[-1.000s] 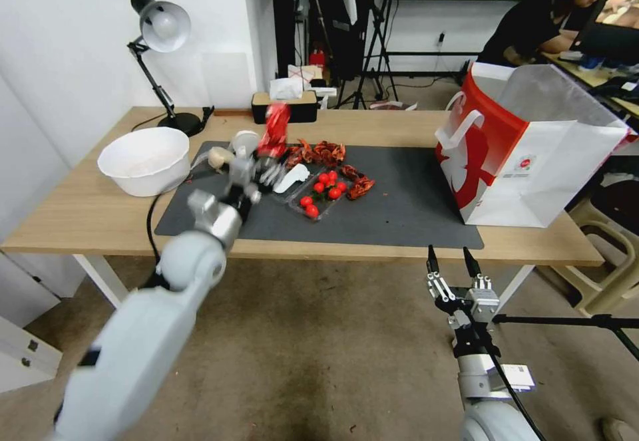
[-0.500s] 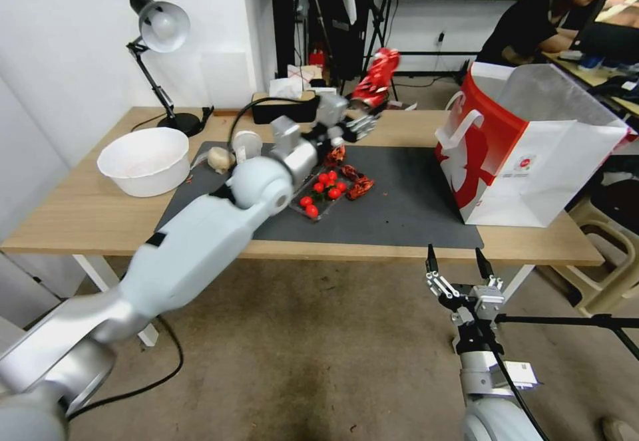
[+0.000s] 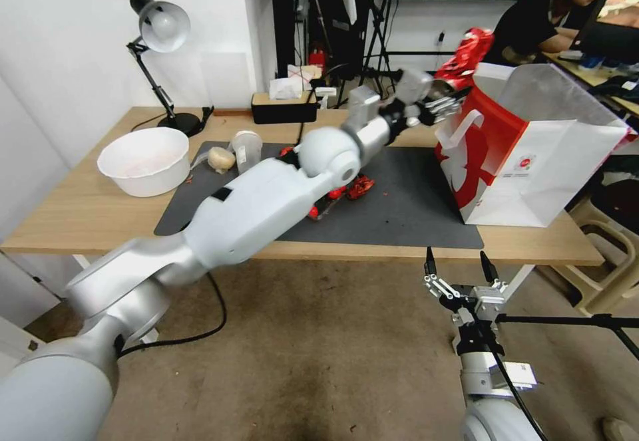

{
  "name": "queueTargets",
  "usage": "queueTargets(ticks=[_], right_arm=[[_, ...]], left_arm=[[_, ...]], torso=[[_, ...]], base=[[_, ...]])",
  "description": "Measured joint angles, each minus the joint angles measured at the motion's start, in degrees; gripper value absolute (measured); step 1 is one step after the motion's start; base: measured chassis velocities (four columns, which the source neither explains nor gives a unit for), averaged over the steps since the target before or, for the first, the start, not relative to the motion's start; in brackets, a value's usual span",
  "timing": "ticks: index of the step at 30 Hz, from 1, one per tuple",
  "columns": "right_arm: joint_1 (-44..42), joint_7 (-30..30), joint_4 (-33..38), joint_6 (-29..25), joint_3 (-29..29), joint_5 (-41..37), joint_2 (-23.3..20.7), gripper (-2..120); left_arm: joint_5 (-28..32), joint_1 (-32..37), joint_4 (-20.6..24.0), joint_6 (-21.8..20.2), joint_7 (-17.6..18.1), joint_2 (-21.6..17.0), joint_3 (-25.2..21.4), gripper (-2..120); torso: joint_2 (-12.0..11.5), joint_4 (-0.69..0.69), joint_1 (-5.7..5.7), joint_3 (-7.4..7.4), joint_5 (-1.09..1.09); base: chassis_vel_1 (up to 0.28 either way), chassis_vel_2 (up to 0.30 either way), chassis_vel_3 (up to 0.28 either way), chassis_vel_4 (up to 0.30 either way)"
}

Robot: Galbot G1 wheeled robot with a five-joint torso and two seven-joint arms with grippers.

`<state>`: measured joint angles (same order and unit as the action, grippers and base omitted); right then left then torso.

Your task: Pick up the trash from the table and place it into the takeout bag.

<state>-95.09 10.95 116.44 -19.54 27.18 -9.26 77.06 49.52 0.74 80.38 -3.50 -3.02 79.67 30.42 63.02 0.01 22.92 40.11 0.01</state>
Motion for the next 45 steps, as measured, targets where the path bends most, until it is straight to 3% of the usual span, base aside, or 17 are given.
queueTargets(ticks=[11,33,35,45], right_arm=[[-0.2,0.1,-0.1,-0.2,0.0,0.0,0.2,100],[0.1,0.1,-0.5,-0.3,0.0,-0.1,-0.1,100],[0.4,0.1,-0.8,-0.1,-0.6,-0.1,-0.4,100],[0.7,0.1,-1.2,-0.1,-1.1,-0.2,-0.6,100]], left_arm=[[2.1,-6.1,-11.4,0.6,-1.7,8.8,4.0,48],[2.0,-7.7,-17.0,1.5,-3.4,12.7,6.7,49],[1.9,-7.7,-17.2,1.5,-3.4,12.7,6.9,60],[1.5,-7.3,-16.8,1.4,-3.2,12.6,7.6,93]], torso=[[0.0,-0.02,0.0,0.0,0.0],[0.0,-0.02,0.0,0.0,-0.01],[0.0,0.0,0.0,0.0,-0.01],[0.0,-0.01,0.0,0.0,-0.01]], base=[[0.0,0.0,0.0,0.0],[0.0,0.0,0.0,0.0],[0.0,0.0,0.0,0.0],[0.0,0.0,0.0,0.0]])
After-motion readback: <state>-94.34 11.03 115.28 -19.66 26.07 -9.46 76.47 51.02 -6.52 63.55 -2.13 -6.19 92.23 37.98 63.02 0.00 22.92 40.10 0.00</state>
